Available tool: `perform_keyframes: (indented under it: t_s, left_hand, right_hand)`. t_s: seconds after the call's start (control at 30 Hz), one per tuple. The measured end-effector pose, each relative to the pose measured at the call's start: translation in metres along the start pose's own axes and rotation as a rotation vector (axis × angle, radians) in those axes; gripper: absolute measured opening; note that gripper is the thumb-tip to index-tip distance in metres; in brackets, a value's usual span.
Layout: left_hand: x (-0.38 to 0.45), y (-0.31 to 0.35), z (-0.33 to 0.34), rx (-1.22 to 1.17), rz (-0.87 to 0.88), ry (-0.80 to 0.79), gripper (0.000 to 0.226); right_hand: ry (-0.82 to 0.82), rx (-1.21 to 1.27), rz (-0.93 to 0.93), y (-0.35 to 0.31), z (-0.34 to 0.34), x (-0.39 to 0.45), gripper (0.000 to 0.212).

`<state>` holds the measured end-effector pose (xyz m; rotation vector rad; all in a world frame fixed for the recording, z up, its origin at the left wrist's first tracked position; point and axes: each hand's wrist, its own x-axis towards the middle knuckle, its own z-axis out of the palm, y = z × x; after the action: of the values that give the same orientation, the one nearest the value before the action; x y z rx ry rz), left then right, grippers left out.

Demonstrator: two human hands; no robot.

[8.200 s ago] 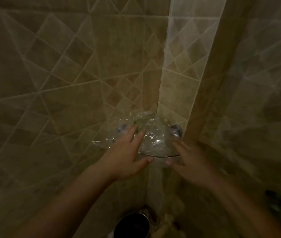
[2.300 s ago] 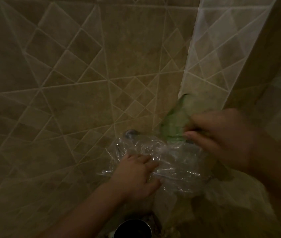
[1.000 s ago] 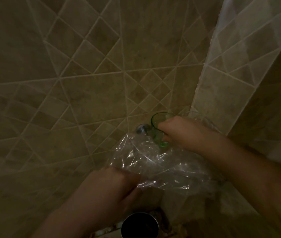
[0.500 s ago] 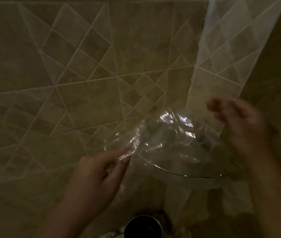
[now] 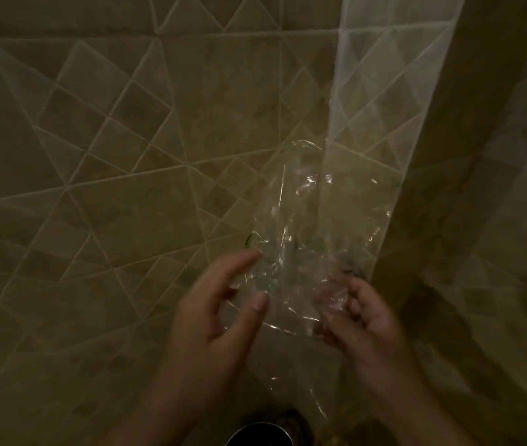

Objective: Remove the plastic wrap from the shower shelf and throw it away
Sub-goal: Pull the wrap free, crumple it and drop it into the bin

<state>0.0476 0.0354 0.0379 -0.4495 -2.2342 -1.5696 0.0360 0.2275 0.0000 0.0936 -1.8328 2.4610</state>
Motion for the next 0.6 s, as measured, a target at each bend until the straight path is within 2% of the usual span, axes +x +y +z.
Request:
perform_keyframes:
  t_s: [0.03, 0.07, 0.13, 0.2, 0.23, 0.37, 0.5, 0.6]
  left_hand:
    - [0.003, -0.009, -0.002, 0.206, 0.008, 0.095, 0.048]
    - [0.007, -0.015, -0.002, 0.317, -0.041, 0.109, 0.054]
    - [0.009, -0.026, 0.001, 0.199, -0.309, 0.005, 0.06]
    - [0.004, -0.037, 0.008, -0.014, -0.539, -0.031, 0.046]
    - [0.001, -0.043, 0.009, -0.061, -0.586, -0.014, 0.04]
    - [-0.014, -0.059, 0.004, -0.233, -0.599, 0.06, 0.008]
    - [-0.031, -0.071, -0.006, -0.319, -0.643, 0.119, 0.01]
    - [-0.045, -0.075, -0.009, -0.416, -0.714, 0.095, 0.006]
  right_hand:
    - [0.024, 0.02, 0.009, 0.003, -0.005, 0.002, 0.034]
    - [0.039, 0.037, 0.021, 0.006, -0.009, 0.002, 0.032]
    - [0.057, 0.048, 0.042, 0.012, -0.018, 0.002, 0.026]
    - [0.067, 0.037, 0.055, 0.018, -0.026, 0.002, 0.024]
    - [0.072, 0.043, 0.064, 0.02, -0.03, 0.003, 0.025]
    - [0.137, 0.038, 0.059, 0.024, -0.046, 0.005, 0.028]
    - [0.242, 0.028, 0.039, 0.019, -0.061, 0.009, 0.031]
    - [0.301, 0.045, 0.057, 0.021, -0.066, 0.01, 0.029]
